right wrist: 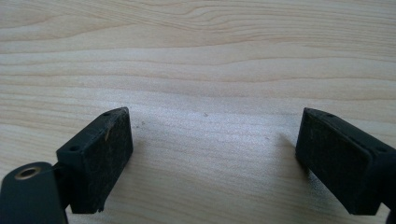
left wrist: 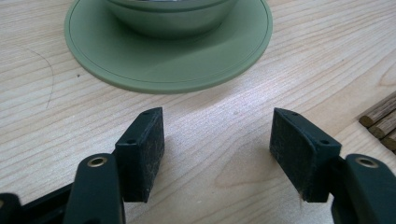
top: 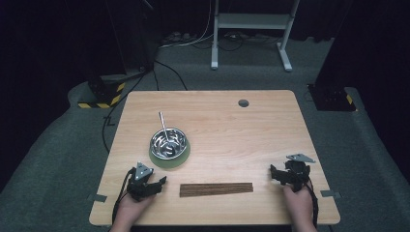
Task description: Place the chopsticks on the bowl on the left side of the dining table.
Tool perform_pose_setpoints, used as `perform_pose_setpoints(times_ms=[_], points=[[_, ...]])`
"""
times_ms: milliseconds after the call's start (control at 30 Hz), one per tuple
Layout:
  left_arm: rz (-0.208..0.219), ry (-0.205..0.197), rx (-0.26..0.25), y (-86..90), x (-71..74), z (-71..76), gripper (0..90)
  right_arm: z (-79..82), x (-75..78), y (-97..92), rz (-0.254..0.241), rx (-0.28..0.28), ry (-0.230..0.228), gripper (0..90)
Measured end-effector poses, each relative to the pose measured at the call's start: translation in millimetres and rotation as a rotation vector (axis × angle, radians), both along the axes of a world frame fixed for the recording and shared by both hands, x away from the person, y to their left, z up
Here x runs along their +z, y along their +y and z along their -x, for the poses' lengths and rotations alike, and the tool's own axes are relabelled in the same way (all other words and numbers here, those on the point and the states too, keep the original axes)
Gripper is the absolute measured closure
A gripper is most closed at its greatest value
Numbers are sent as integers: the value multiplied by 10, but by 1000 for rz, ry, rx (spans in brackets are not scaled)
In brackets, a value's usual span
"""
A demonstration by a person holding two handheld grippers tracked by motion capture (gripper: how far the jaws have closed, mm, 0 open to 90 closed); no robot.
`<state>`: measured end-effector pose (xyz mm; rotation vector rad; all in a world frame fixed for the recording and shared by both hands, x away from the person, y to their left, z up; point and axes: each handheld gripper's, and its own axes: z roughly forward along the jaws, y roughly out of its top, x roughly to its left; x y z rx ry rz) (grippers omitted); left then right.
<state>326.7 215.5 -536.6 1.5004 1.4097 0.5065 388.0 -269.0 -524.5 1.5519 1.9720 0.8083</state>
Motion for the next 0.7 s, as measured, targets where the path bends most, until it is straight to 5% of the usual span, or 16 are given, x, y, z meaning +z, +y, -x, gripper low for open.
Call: perform_pose_setpoints(times_ms=[100,133,433,700], points=[[29,-5,23,-18,-1,-7,361,-1,0,0,-1,0,-1,105],[4,-2,6,7,2,-5,368,3,0,11,-5,-6,1,106],[22,3,10,16,8,-10,385,13,-1,25,-3,17,5,102],[-25,-6,-33,-17,4,23,438,26,12,24,-8,21,23,104]])
